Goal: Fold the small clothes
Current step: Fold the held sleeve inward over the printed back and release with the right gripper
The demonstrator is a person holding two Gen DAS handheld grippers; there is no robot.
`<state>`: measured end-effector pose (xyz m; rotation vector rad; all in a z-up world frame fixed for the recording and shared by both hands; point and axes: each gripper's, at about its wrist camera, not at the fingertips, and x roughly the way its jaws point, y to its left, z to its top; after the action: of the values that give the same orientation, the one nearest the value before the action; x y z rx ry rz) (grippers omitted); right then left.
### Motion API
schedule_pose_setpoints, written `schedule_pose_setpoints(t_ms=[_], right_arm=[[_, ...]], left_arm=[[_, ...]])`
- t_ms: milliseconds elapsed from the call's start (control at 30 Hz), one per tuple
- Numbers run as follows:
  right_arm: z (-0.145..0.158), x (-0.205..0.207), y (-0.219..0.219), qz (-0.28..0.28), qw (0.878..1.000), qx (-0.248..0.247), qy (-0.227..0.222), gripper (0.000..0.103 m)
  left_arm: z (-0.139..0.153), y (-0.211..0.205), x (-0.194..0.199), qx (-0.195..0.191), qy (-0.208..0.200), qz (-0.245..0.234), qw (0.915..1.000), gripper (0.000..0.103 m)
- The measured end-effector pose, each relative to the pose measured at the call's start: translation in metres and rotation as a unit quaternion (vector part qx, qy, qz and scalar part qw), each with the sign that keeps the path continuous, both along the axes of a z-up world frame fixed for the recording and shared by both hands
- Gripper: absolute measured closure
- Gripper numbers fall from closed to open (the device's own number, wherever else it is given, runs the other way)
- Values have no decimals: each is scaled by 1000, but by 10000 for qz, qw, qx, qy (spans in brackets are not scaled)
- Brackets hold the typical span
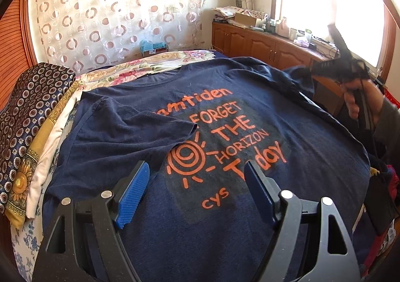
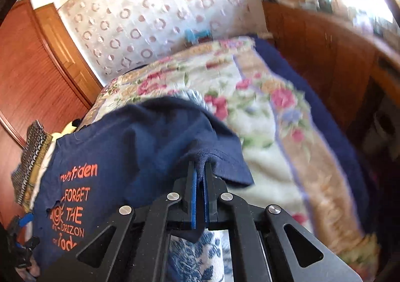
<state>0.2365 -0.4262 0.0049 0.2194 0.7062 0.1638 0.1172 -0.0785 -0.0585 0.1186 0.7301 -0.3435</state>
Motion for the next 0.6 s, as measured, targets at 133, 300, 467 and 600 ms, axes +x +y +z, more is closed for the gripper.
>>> schedule_pose_setpoints(t_ms=[133, 300, 467, 600], right_arm=[[31, -14, 39, 460, 9969, -377, -514, 99], [48, -48, 108, 1520, 9811, -701, -975, 99], [33, -55, 131, 1829, 9769, -792, -771, 55], [21, -44, 117, 1554, 9825, -721, -725, 53]], left_arm=[[-1, 5, -1, 6, -8, 54, 10000, 24], [-2, 11, 1, -45, 17, 128, 9999, 24], [1, 9, 2, -26, -12, 106, 9999, 24], [3, 8, 4, -29, -53, 76, 10000, 24]])
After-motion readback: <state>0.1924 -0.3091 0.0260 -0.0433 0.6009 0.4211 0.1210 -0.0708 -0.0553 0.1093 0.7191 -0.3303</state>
